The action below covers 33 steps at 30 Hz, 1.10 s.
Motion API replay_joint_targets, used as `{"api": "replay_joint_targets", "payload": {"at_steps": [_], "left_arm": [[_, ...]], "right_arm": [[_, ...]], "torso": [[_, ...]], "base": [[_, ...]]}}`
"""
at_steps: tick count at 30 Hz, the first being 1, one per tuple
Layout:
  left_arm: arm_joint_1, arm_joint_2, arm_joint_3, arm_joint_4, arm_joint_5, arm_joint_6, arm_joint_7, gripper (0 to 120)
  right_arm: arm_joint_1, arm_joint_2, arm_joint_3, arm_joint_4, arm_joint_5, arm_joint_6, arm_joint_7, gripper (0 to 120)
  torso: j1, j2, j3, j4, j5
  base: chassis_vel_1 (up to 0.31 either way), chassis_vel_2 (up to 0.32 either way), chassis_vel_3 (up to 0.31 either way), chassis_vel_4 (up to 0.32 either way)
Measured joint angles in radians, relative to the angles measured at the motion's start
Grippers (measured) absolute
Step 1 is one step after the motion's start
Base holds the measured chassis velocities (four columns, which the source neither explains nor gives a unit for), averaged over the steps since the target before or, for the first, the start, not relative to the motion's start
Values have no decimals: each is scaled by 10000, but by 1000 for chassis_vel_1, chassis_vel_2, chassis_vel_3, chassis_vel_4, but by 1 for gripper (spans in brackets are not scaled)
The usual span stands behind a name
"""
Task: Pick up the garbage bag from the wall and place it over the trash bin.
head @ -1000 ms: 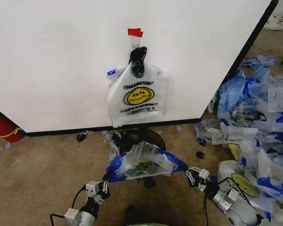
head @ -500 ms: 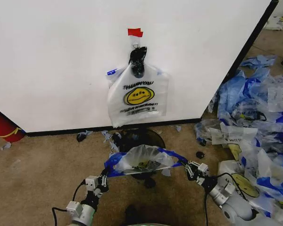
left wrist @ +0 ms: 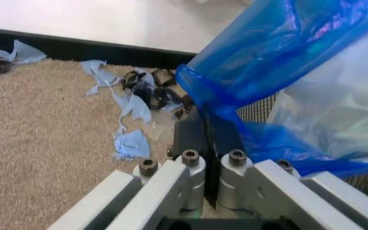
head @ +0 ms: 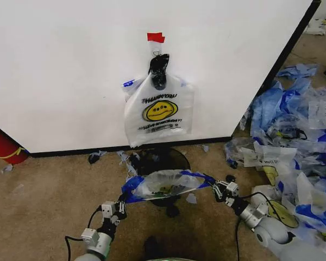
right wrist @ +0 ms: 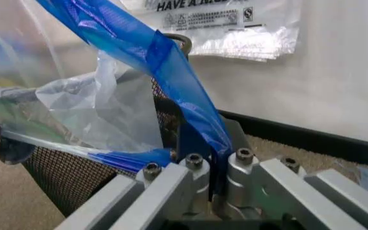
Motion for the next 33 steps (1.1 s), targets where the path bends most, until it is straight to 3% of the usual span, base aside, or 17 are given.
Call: {"api": "replay_joint_targets", "payload": {"at_steps": [12,20,33], "left_arm": [[-25,298,-82,-499,-210,96,63,0],[-324,278,112,-50,-457,72,369,0],[-1412,72,1224,830,-724,84,521,0]], "right_arm": [[65,-236,23,194,455,-99,-454,0],[595,-76,-141,-369,468,-191,-954,0],[825,544,-239,-1030,474,-371,-996,0]], "torso": [[0,3,-1,-1,-1],[0,2,0,0,-1],[0,2,0,1,0]], "base": [[0,0,0,0],[0,0,0,0],[0,0,0,0]]}}
